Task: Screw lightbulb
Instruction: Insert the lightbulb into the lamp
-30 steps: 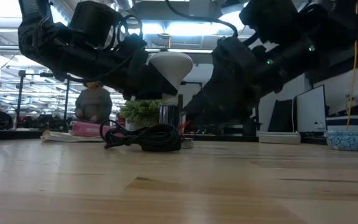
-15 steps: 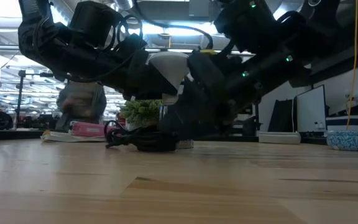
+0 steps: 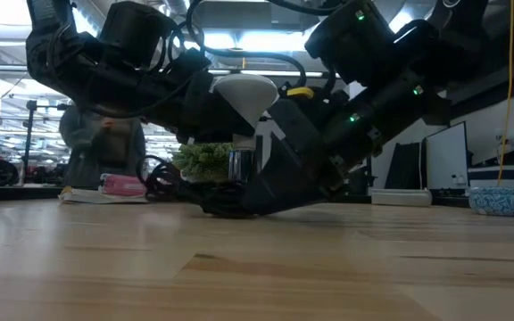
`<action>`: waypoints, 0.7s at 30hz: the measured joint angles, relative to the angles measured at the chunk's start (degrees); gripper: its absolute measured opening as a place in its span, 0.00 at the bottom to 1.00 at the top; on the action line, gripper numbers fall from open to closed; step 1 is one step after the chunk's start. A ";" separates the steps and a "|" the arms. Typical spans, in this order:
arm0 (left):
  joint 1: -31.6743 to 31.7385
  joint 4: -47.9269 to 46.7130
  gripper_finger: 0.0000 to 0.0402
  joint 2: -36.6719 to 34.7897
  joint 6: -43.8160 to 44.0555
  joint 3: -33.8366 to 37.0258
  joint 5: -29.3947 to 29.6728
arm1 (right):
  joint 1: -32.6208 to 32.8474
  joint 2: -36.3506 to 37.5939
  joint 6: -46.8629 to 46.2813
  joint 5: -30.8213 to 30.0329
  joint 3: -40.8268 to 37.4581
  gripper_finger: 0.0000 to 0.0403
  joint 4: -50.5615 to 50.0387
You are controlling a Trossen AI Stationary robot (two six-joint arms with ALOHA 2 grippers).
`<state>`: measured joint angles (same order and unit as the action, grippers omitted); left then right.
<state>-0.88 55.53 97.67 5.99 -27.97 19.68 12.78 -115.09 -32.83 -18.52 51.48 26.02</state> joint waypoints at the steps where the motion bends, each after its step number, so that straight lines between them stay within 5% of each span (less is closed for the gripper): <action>1: -0.01 -0.01 0.37 0.00 0.01 0.00 0.00 | 0.00 0.00 -0.02 0.00 0.00 0.45 -0.17; 11: -0.01 -0.79 0.37 -0.02 0.25 -0.02 0.02 | 0.00 0.26 0.04 0.07 0.13 0.15 -2.71; 21: -0.01 -0.87 0.37 -0.02 0.29 -0.02 0.02 | -0.02 3.85 0.35 -3.09 0.04 0.10 -12.27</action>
<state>-0.88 54.65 97.65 6.28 -27.99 19.70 12.75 -111.24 -32.48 -21.61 51.53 13.75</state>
